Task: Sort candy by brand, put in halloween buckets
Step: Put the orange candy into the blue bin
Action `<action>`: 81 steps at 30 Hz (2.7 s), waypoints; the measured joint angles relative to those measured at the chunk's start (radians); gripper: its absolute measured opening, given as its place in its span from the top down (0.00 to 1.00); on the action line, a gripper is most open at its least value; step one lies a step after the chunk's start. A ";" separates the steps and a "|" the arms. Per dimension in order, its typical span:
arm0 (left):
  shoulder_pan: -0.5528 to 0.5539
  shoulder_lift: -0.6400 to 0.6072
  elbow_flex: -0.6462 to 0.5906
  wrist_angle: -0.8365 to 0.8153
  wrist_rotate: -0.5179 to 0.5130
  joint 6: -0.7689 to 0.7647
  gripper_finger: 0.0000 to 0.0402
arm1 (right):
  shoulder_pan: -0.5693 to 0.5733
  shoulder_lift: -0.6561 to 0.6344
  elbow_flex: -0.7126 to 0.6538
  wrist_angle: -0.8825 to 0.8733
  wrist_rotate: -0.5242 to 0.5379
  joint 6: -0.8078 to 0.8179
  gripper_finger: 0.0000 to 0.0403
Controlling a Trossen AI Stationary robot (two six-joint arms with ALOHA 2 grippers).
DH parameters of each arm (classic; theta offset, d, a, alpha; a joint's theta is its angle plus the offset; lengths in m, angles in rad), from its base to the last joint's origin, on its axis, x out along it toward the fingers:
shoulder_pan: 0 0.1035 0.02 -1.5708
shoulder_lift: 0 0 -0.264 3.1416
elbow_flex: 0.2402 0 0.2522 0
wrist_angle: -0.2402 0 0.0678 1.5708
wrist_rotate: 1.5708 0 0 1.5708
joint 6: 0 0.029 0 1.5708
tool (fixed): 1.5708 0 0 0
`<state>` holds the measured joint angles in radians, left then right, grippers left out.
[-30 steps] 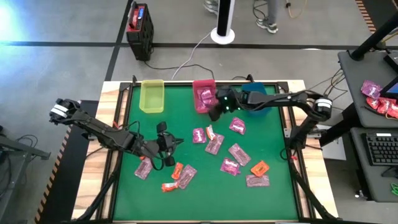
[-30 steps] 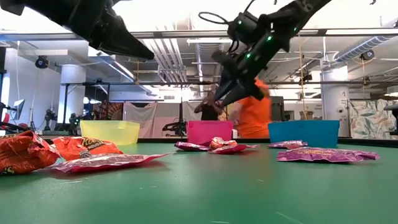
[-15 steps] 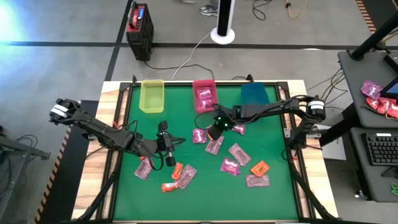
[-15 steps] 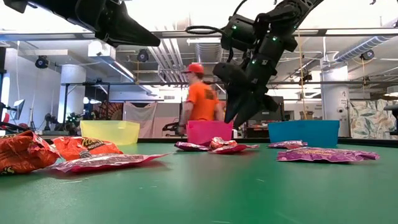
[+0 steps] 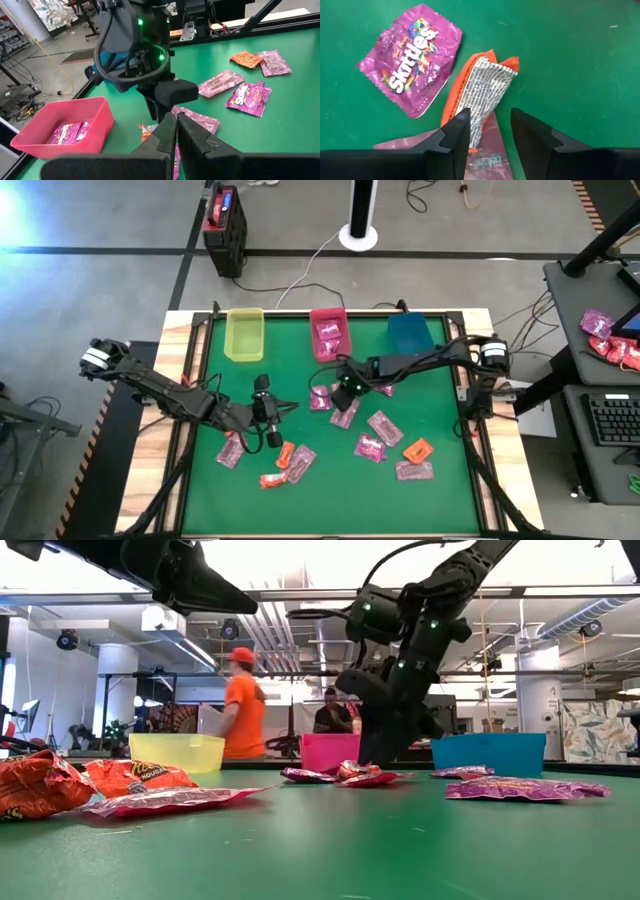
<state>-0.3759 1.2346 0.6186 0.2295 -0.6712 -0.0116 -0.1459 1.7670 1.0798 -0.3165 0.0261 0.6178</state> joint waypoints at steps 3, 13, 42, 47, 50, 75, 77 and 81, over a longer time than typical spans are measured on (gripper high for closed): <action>0.000 0.001 0.000 -0.001 0.000 0.002 1.00 | 0.000 0.016 0.000 0.012 0.000 0.000 0.70; 0.000 0.005 0.000 -0.001 0.000 0.002 1.00 | 0.000 0.021 0.002 0.024 -0.003 -0.034 0.82; 0.000 0.008 0.000 -0.007 0.001 -0.017 1.00 | 0.004 -0.081 0.005 0.030 0.000 -0.082 0.98; 0.000 0.008 0.000 -0.008 0.001 -0.024 1.00 | 0.009 -0.044 0.007 0.045 0.003 -0.046 0.94; 0.000 0.008 0.000 -0.009 0.001 -0.024 1.00 | 0.013 -0.030 0.008 0.055 0.003 -0.054 0.87; 0.000 0.008 0.000 -0.017 0.001 -0.027 1.00 | 0.079 0.058 0.007 0.122 0.207 -0.067 0.34; 0.000 0.008 0.000 -0.017 0.001 -0.027 1.00 | 0.081 0.068 0.007 0.126 0.213 -0.068 0.35; 0.000 0.008 0.000 -0.021 0.001 -0.027 1.00 | 0.083 0.068 0.007 0.127 0.214 -0.080 0.38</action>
<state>-0.3759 1.2423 0.6186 0.2086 -0.6704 -0.0387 -0.0631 1.8347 1.0866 -0.1899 0.2401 0.5378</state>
